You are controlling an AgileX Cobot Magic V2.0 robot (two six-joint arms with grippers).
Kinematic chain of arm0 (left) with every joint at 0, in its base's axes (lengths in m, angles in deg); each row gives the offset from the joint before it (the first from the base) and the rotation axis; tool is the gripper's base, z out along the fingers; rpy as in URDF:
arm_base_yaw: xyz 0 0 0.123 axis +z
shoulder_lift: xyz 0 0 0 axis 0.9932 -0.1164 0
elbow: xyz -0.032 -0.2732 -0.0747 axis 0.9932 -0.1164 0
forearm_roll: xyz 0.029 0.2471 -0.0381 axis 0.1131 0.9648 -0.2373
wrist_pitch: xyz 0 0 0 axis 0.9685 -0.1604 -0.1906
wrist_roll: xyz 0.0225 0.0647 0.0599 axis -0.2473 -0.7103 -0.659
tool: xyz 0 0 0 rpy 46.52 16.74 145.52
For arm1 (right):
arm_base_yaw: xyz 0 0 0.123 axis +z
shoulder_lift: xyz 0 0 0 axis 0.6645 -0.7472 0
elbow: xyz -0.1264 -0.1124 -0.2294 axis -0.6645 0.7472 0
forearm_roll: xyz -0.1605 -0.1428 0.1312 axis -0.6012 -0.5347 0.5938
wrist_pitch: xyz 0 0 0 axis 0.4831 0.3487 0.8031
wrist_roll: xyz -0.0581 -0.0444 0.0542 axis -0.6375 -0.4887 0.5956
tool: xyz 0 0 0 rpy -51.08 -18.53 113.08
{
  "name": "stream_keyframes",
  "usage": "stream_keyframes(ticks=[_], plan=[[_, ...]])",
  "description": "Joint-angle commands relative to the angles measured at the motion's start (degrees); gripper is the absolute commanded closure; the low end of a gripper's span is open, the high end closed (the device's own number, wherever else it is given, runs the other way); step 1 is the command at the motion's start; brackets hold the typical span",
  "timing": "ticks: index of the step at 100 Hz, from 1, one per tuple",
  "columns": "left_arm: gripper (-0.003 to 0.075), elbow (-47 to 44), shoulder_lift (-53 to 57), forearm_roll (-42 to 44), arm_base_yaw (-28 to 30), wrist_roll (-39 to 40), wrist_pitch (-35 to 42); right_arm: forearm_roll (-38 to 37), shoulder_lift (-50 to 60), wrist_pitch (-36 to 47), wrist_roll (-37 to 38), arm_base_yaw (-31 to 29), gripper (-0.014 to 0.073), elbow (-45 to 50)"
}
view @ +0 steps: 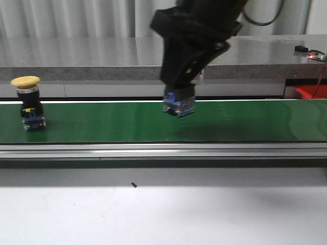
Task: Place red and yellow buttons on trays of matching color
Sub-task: 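Carry the yellow button into the yellow tray and open right gripper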
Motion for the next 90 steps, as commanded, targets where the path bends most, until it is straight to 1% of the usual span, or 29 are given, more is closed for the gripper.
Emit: stream_keyframes(ticks=[1, 21, 22, 53, 68, 78, 90], plan=[[0.0739, 1.49, -0.43, -0.67, -0.57, 0.05, 4.29, 0.99, 6.59, 4.08, -0.30, -4.05, 0.0494, 1.95], [0.0739, 1.49, -0.43, -0.67, -0.57, 0.05, 4.29, 0.99, 11.89, 5.45, -0.15, -14.45, 0.0494, 6.43], [0.0739, 1.49, -0.43, -0.67, -0.57, 0.05, 4.29, 0.99, 12.10, 5.45, -0.15, -15.62, 0.0494, 6.61], [0.0739, 1.49, -0.43, -0.67, -0.57, 0.05, 4.29, 0.83, 12.70, 5.50, -0.15, -31.83, 0.0494, 8.93], [0.0739, 1.49, -0.43, -0.67, -0.57, 0.05, 4.29, 0.75, 12.70, 8.25, -0.15, -39.60, 0.0494, 10.69], [0.0739, 1.49, -0.43, -0.67, -0.57, 0.05, 4.29, 0.99, 12.40, 11.07, -0.15, -43.73, 0.0494, 13.02], [0.0739, 1.49, -0.43, -0.67, -0.57, 0.05, 4.29, 2.38, 11.38, 14.71, -0.09, -46.75, 0.0494, 15.54]])
